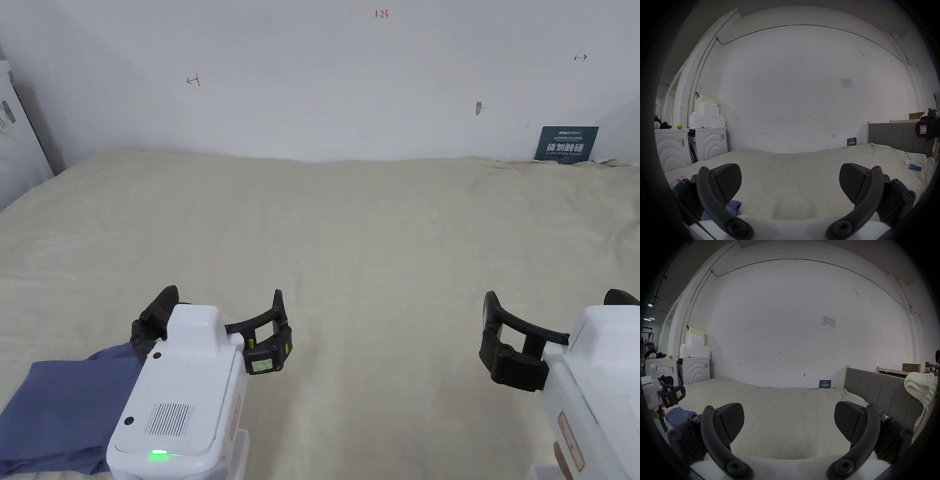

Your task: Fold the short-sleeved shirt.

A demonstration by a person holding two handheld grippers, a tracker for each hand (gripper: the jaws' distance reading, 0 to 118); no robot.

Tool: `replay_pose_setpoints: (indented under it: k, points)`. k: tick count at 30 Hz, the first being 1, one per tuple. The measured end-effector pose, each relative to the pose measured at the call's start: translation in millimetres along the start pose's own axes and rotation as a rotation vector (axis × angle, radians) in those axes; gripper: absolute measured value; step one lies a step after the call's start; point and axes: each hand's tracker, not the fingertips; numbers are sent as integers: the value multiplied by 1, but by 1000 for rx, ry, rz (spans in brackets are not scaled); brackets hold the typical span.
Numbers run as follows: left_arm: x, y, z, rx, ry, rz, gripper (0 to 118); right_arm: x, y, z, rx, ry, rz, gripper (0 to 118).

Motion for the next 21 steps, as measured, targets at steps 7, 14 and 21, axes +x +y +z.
replay_pose_setpoints:
  k: [7,14,21]
  points:
    - [0,-1,0,3,2,-6,118,0,0,1,0,0,-1,112]
    - [0,-1,1,1,1,-5,118,1,-1,1,1,-7,-3,112]
    - [0,0,1,-1,-9,12,118,-4,1,2,-13,-24,20,112]
